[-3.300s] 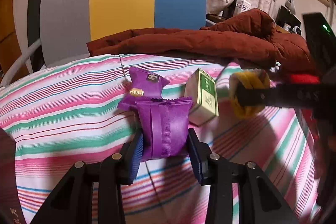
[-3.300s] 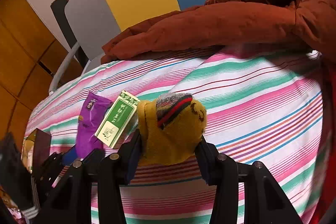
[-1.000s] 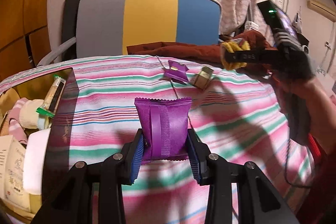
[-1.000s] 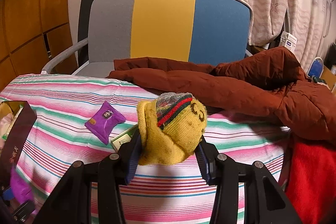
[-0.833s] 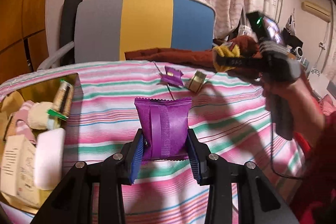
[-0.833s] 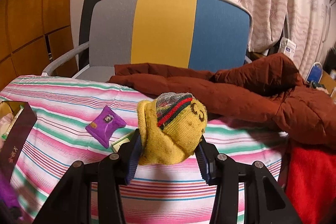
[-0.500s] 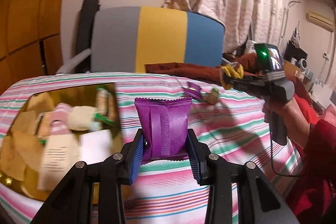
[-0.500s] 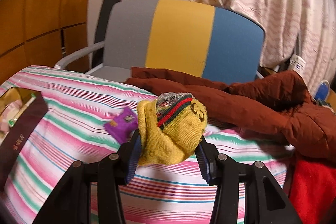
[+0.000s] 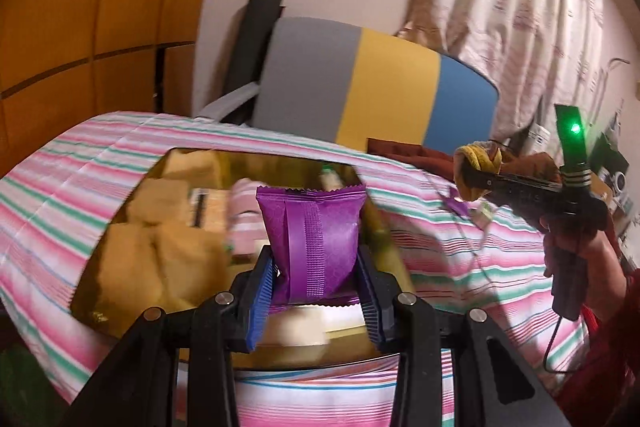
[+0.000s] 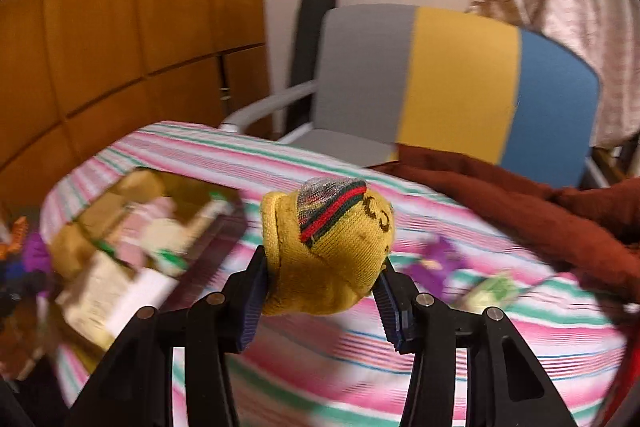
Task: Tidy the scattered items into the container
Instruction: 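Carry the yellow sock and purple pouch over the gold tin and open both grippers, then move both grippers from the tin toward the green box and small purple packet, then grasp the green printed box with the right gripper while the left gripper grasps the small purple packet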
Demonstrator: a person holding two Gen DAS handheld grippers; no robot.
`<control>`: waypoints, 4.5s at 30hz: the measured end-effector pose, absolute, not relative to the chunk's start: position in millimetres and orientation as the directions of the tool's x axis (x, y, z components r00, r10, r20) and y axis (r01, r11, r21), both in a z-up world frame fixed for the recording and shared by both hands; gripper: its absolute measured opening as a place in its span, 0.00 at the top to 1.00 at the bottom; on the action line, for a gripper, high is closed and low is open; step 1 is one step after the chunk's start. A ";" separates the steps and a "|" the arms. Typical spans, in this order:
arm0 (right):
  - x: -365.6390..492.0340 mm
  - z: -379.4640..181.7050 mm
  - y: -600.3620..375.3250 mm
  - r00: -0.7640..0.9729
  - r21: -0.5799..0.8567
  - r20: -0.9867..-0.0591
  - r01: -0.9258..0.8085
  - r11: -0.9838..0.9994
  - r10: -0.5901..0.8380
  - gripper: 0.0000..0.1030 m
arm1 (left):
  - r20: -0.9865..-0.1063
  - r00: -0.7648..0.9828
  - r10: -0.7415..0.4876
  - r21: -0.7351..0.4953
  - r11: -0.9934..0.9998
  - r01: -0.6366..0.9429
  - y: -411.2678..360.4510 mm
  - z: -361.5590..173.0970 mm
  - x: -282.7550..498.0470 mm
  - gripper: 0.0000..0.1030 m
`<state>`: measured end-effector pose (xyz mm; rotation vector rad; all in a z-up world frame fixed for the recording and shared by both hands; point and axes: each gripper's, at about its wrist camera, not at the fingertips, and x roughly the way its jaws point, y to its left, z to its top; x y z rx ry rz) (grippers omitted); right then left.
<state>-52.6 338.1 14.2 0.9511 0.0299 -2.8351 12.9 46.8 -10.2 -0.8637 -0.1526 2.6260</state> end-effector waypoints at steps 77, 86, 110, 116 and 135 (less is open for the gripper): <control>-94.0 -60.6 514.2 -0.624 0.313 -0.779 -0.464 -0.829 0.055 0.34 | -0.681 -0.513 0.523 -0.243 -0.822 -0.515 138.0 -20.0 13.7 0.47; -113.5 -79.9 522.8 -0.567 0.276 -0.823 -0.434 -0.857 0.022 0.65 | -0.691 -0.505 0.518 -0.234 -0.820 -0.522 156.2 -16.8 6.7 0.47; -46.4 -87.9 558.2 -0.568 0.384 -0.818 -0.418 -0.824 -0.094 0.70 | -0.765 -0.453 0.458 -0.096 -0.776 -0.623 365.5 -39.1 -101.0 0.45; -53.5 -89.3 561.2 -0.564 0.387 -0.819 -0.404 -0.829 -0.108 0.70 | -0.802 -0.448 0.396 -0.067 -0.804 -0.591 405.8 -57.6 -142.8 0.45; -57.6 -92.4 564.8 -0.562 0.416 -0.816 -0.404 -0.815 -0.137 0.69 | -0.732 -0.526 0.433 -0.005 -0.775 -0.632 417.1 -94.4 -137.9 0.67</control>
